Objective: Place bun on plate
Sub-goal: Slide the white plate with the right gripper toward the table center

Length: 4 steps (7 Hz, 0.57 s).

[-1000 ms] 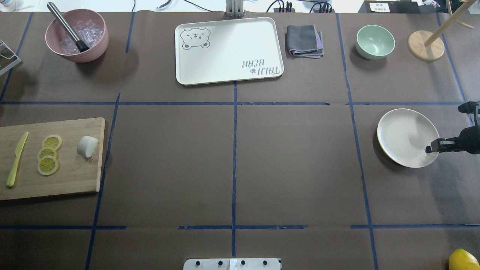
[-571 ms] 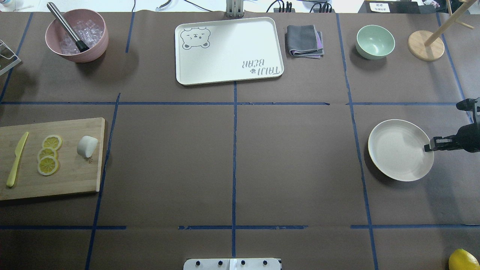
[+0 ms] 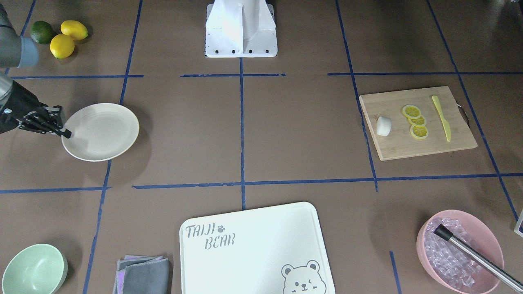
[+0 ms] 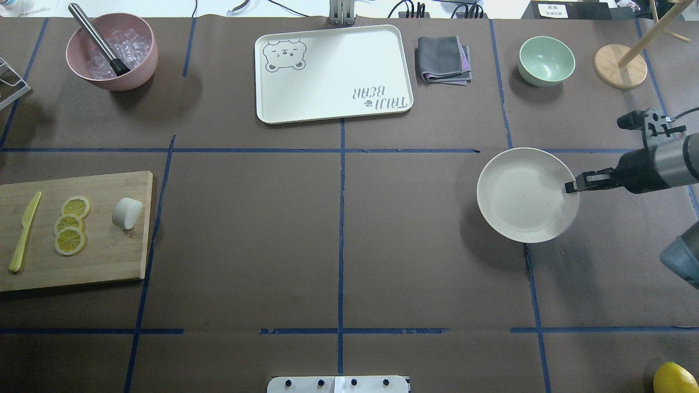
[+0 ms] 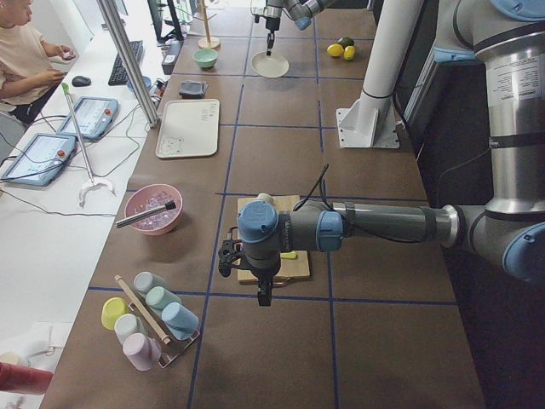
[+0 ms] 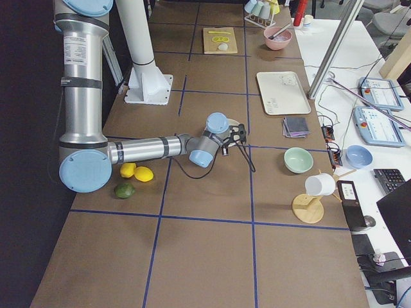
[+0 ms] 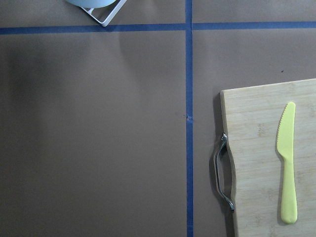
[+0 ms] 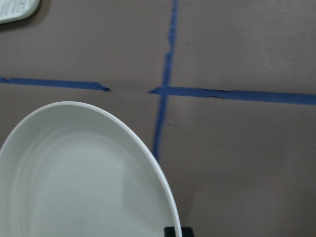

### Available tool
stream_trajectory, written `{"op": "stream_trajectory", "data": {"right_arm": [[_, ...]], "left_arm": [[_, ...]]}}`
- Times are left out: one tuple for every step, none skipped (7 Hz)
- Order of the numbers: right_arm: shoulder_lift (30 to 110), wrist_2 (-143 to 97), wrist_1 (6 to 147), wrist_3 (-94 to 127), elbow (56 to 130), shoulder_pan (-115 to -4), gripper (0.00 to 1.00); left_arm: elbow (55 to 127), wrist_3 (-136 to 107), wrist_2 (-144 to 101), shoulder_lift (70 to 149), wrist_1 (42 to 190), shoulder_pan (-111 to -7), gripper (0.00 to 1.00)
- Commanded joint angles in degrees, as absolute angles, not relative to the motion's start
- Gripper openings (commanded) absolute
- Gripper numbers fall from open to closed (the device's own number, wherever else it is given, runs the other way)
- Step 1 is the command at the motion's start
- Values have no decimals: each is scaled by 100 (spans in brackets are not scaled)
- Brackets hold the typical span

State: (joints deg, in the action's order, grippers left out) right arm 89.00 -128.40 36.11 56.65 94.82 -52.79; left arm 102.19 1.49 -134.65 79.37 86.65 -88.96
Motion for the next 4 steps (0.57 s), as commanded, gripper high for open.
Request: {"op": "stream_trajectory", "data": {"right_arm": [[7670,-12117,3987,6797,9466,-4355,0],[7012,-11598,4712,7003,9440,-3863,0],[6465,-10992,5416,7248,9370,-3397,0],[6112,-10499,5640,7381,9160,-3149,0]], "left_arm": [[10222,149,-13474,7937,8666,-8895,100],[10213,149,-13474,7937,8666,-8895,100],[10213,149,-13474,7937,8666,-8895,100],[10213,149,-13474,7937,8666,-8895,100]]}}
